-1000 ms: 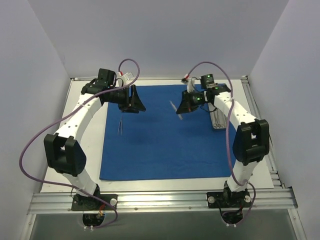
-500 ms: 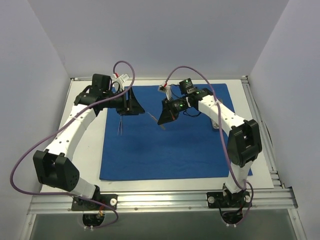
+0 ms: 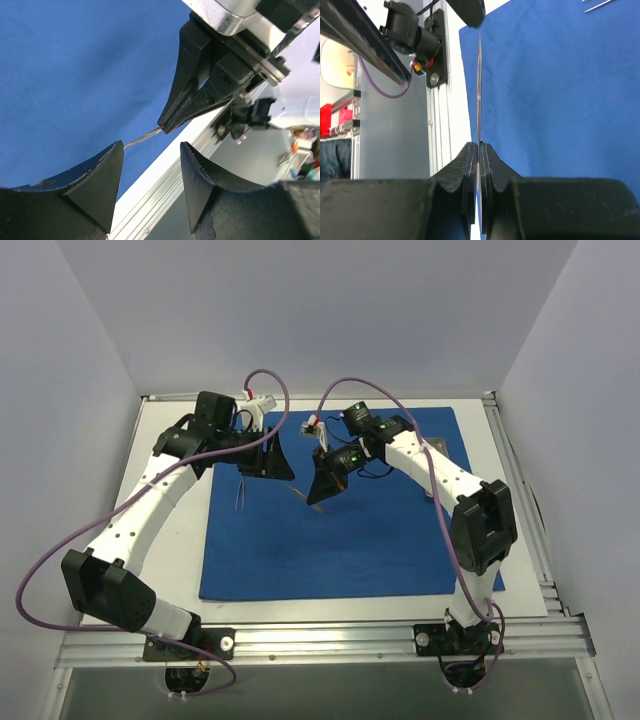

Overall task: Open and lay out the surgical kit
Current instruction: Place the medical item in the surgical kit.

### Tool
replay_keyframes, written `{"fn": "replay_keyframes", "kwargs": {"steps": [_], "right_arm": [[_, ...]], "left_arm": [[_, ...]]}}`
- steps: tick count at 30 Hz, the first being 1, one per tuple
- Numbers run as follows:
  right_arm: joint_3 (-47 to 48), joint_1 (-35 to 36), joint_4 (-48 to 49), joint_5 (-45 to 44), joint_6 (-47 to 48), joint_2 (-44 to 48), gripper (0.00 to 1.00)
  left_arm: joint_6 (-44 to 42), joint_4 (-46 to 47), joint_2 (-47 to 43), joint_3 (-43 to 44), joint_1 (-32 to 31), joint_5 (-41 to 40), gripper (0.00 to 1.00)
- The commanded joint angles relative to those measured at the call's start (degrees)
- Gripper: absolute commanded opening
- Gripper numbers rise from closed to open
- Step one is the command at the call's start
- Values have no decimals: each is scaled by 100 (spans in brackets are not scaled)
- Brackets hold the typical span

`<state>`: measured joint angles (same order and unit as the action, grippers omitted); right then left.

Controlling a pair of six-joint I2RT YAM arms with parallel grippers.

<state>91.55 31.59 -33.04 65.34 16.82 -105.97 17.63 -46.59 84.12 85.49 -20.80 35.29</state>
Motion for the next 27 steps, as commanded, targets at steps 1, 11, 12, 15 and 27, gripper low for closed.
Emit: {"fn": "replay_keyframes", "kwargs": {"steps": [1, 11, 12, 15, 27], "right_arm": [[197, 110, -458, 374, 383, 41, 0], [47, 215, -809, 628, 823, 252, 0], [56, 216, -827, 638, 840, 261, 0], [65, 216, -871, 707, 893, 261, 0], [126, 233, -1056, 849, 1104, 332, 0]], "left_arm": [[-523, -298, -176, 161, -82, -189, 58], [-743, -246, -299, -313, -144, 504, 56], [-752, -237, -291, -340, -144, 610, 56], [-831, -237, -299, -419, -161, 1084, 52], [-822, -140, -466, -815, -390, 1394, 39]]}}
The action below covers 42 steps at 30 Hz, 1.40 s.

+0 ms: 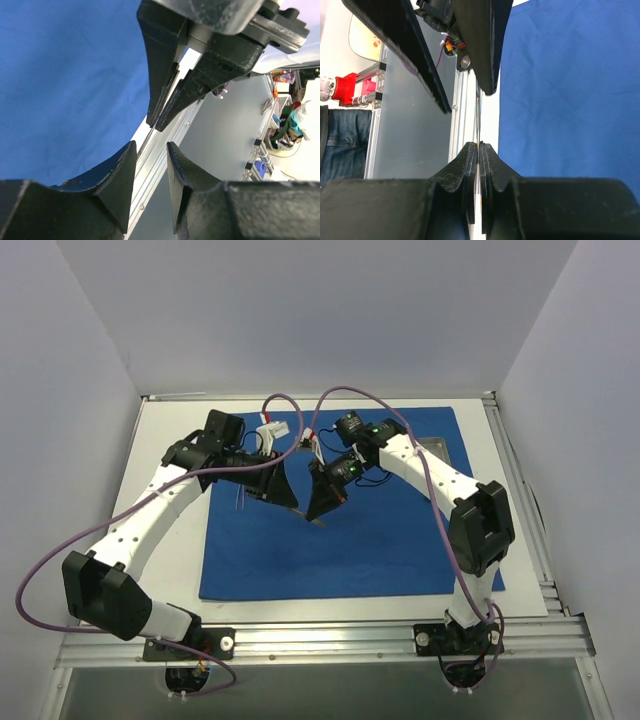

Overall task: Open and lay out the surgical kit
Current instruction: Place the medical item in the surgical kit.

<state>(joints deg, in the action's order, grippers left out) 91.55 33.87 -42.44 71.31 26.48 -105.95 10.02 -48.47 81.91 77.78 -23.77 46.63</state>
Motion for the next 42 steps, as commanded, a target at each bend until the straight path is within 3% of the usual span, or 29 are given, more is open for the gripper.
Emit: {"fn": "replay_keyframes", "kwargs": {"steps": [1, 10, 17, 25, 28, 30, 34, 36, 37, 40, 42], "right_arm": [[109, 15, -151, 252, 147, 338, 0], [-23, 67, -335, 375, 349, 479, 0], [-84, 94, -441, 419, 507, 505, 0], [-41, 94, -450, 419, 516, 470, 0], [-23, 94, -450, 410, 507, 470, 0], [-14, 94, -424, 375, 481, 470, 0], [-102, 76, 197, -54, -44, 514, 1], [-303, -20, 795, -432, -1036, 724, 11], [-530, -55, 1355, -729, -1309, 829, 24], [-935, -284, 2254, -1083, -2268, 1216, 48], [-1025, -398, 2476, -1084, -2621, 1340, 57]], "left_arm": [[-53, 39, -254, -26, -101, 189, 40], [113, 118, -394, -131, -119, 31, 57], [290, 320, -483, -360, -119, 65, 58], [360, 425, -448, -351, -128, 249, 32], [387, 435, -430, -369, -145, 302, 19], [422, 443, -430, -386, -163, 329, 2], [553, 540, -535, -448, -154, 224, 2], [694, 645, -605, -456, -128, -135, 2], [772, 715, -676, -509, -119, -224, 2], [1150, 1093, -807, -562, -49, -558, 2], [1563, 1530, -887, -614, 12, -769, 2]]}}
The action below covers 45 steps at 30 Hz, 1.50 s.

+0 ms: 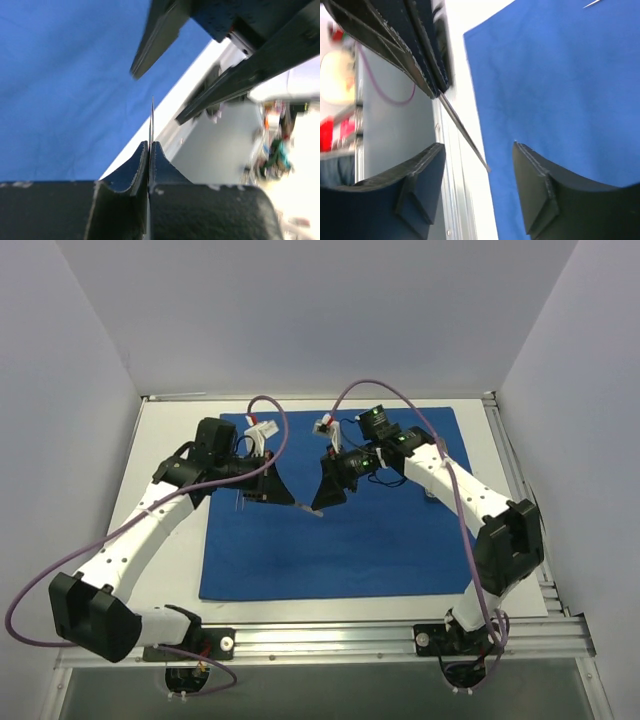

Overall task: Open and lay out the surgical kit
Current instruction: Place the medical item in the surgical kit.

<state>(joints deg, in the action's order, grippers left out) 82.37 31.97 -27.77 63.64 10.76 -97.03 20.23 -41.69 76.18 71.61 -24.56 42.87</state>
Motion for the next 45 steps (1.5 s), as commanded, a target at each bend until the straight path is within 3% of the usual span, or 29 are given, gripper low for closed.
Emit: {"fn": "replay_keyframes", "kwargs": {"steps": [1, 5, 9, 11, 13, 20, 26, 29, 34, 45], "right_arm": [[-116, -304, 1115, -334, -1076, 466, 58], [-159, -550, 1624, -780, -1866, 597, 59], [-352, -779, 3245, -1335, -3428, 808, 60], [-528, -806, 4230, -1720, -4536, 967, 60], [-564, -806, 4594, -2160, -5535, 993, 60], [-1091, -788, 6300, -3242, -8042, 976, 60], [-1398, -780, 6257, -4008, -8292, 1336, 61], [-1670, -736, 6670, -4183, -8669, 1345, 53], [-1715, -622, 7031, -4114, -8978, 1170, 46], [-1707, -463, 7294, -4184, -9162, 888, 41]], "left_arm": [[700, 1038, -384, -33, 126, -524, 2], [1640, 2119, -709, -366, 267, -1043, 2], [1993, 2849, -781, -350, 478, -1202, 2], [2151, 3060, -641, -210, 469, -1264, 2], [2309, 3176, -579, -148, 478, -1368, 2], [2731, 3229, -113, 529, 504, -1729, 2], [3320, 3422, 133, 731, 706, -1809, 2], [3705, 3667, 195, 636, 742, -1721, 2], [3980, 4073, 204, 406, 733, -1598, 2], [4191, 4555, 169, 248, 680, -1440, 2]]}}
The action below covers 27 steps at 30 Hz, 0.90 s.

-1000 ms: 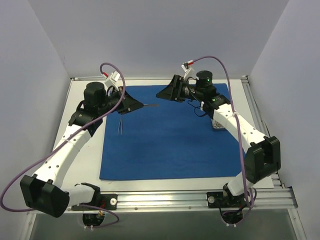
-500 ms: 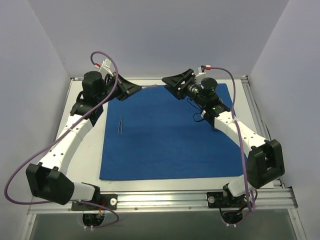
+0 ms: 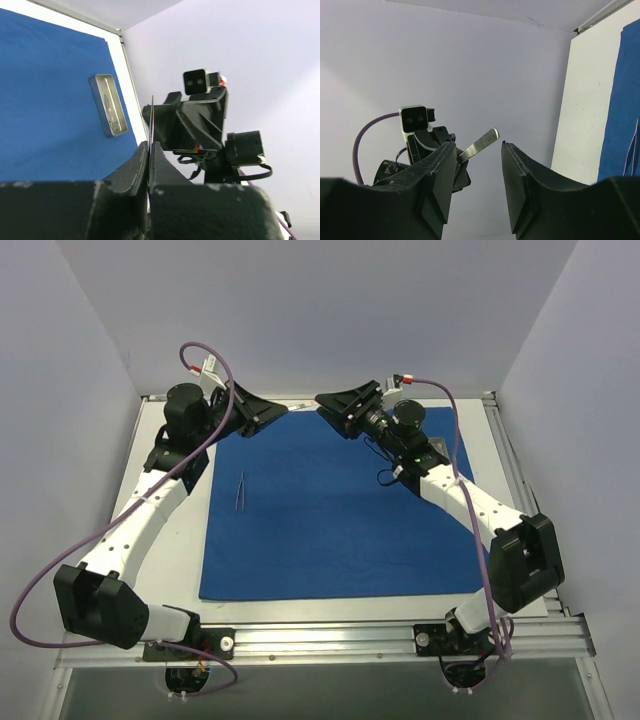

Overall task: Open and lay out the surgical kit
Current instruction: Place the medical item in the surgical kit.

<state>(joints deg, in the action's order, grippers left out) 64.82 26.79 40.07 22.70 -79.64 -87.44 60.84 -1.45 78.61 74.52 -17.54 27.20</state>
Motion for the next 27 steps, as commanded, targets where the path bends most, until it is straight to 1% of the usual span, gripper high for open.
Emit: {"fn": "replay_keyframes", "kwargs": {"steps": [1, 5, 9, 14, 17, 18, 19, 21, 24, 25, 26, 27], "right_arm": [[57, 72, 519, -90, -122, -98, 41], [66, 90, 606, -125, -140, -177, 40], [171, 90, 668, -90, -105, -273, 36], [233, 90, 818, -46, -105, -431, 33], [338, 90, 940, 85, -105, -537, 19], [356, 90, 1063, 138, -105, -563, 4], [391, 90, 1142, 304, -105, -616, 0], [461, 72, 1178, 480, 43, -651, 0], [488, 46, 1186, 674, 272, -599, 0], [514, -6, 1169, 753, 351, -590, 0], [532, -24, 1126, 962, 439, -581, 0], [549, -50, 977, 1052, 649, -564, 0]], "left_arm": [[139, 549, -74, -43, -21, 162, 2], [139, 593, -65, -43, -48, 215, 2], [183, 699, -100, -200, -109, 277, 2], [209, 717, -144, -359, -153, 338, 2], [174, 682, -144, -395, -162, 365, 2], [165, 664, -135, -395, -162, 382, 2], [148, 638, -127, -386, -162, 409, 2], [113, 620, -109, -386, -162, 505, 2], [-150, 375, -22, -263, -136, 899, 3], [-299, 182, -12, -202, -118, 1049, 20], [-692, -350, -21, -62, -118, 1103, 35], [-922, -599, -82, 26, -109, 1121, 47]]}}
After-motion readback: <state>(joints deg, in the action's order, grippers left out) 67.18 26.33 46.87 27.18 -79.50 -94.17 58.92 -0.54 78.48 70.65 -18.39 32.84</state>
